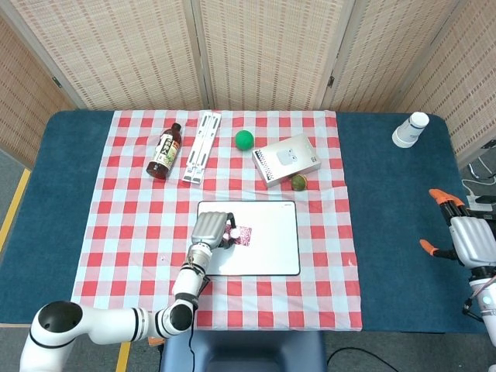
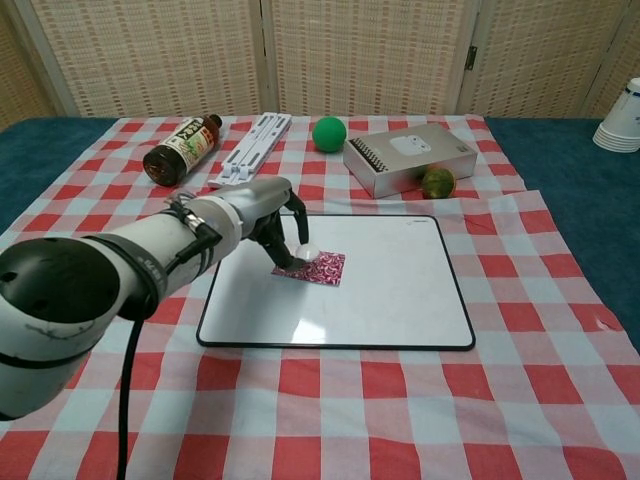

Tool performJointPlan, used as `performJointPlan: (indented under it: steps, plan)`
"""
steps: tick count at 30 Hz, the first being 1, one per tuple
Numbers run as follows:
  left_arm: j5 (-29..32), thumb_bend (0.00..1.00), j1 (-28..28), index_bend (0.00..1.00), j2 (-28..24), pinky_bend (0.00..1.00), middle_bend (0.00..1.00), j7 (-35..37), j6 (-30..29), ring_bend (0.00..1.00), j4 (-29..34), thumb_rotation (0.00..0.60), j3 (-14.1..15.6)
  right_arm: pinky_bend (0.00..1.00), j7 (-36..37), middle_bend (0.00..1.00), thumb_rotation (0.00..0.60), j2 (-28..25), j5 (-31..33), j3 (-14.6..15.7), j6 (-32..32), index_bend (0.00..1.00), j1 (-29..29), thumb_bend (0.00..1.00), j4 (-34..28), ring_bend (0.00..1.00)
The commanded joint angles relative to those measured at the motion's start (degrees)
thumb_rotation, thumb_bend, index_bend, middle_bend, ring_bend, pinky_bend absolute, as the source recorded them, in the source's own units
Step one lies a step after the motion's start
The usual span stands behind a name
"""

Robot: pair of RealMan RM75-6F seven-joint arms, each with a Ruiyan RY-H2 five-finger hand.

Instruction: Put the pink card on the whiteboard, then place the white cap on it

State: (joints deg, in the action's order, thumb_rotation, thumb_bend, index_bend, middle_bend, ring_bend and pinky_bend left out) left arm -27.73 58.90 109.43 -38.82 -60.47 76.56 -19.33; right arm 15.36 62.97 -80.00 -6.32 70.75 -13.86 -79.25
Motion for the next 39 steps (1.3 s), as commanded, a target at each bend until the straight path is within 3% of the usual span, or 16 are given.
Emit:
performJointPlan:
  steps: [1,26,39]
  plan:
    - [-0.02,0.34,0.2,0.52,0.65,1.0,1.0,0.02,-0.03,1.0,-0.57,0.6,-0.22,0.26,-0.01,0.07,0.6,-0.08,-0.02,-0.04,-0.04,0.0,-0.06,0.15,-0.08,0.0]
    - [-0.68,0.31,0.61,0.48,2.09,1.0,1.0,-0.65,1.46,1.0,-3.74,0.6,-0.93,0.26,0.31,0.07,0.6,-0.12,-0.07,0.1,-0.46,0.01,-0.15,0.15,-0.02,0.0]
    - [-0.87,0.27,0.01,0.43,-0.19,1.0,1.0,-0.82,1.0,1.0,-0.54,0.6,-1.42,0.26,0.01,0.07,0.6,-0.01,-0.04,0.15,-0.51,0.01,-0.16,0.15,-0.07,0.0]
